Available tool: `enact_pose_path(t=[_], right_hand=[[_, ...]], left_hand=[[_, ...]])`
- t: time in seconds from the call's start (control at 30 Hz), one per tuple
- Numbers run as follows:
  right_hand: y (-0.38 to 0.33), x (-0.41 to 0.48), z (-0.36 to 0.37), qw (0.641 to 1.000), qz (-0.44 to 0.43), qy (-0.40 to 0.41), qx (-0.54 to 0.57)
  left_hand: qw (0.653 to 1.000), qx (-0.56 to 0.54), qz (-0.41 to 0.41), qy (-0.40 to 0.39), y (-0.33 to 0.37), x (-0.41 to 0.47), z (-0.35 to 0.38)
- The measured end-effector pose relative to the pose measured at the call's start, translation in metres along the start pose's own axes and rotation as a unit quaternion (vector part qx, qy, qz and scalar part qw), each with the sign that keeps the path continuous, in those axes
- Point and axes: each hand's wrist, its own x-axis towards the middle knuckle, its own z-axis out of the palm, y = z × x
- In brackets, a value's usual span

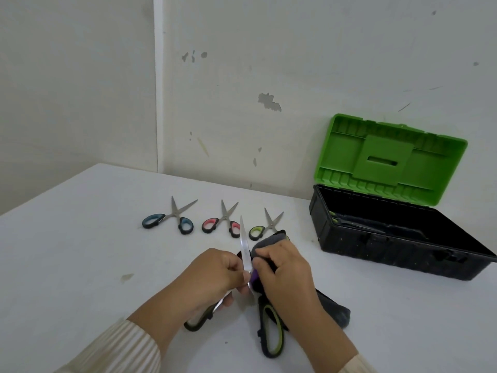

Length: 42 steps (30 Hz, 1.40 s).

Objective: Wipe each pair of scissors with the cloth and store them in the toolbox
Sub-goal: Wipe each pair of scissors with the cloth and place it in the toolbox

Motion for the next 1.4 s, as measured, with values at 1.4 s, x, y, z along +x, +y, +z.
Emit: enact_pose_path(t=[1.4], right_hand=[[0.010,0.003,-0.027,0.954,0.189,-0.106,0.206]], left_hand=[[0.854,-0.506,-0.115,-0.034,-0.002,0.009,-0.036]])
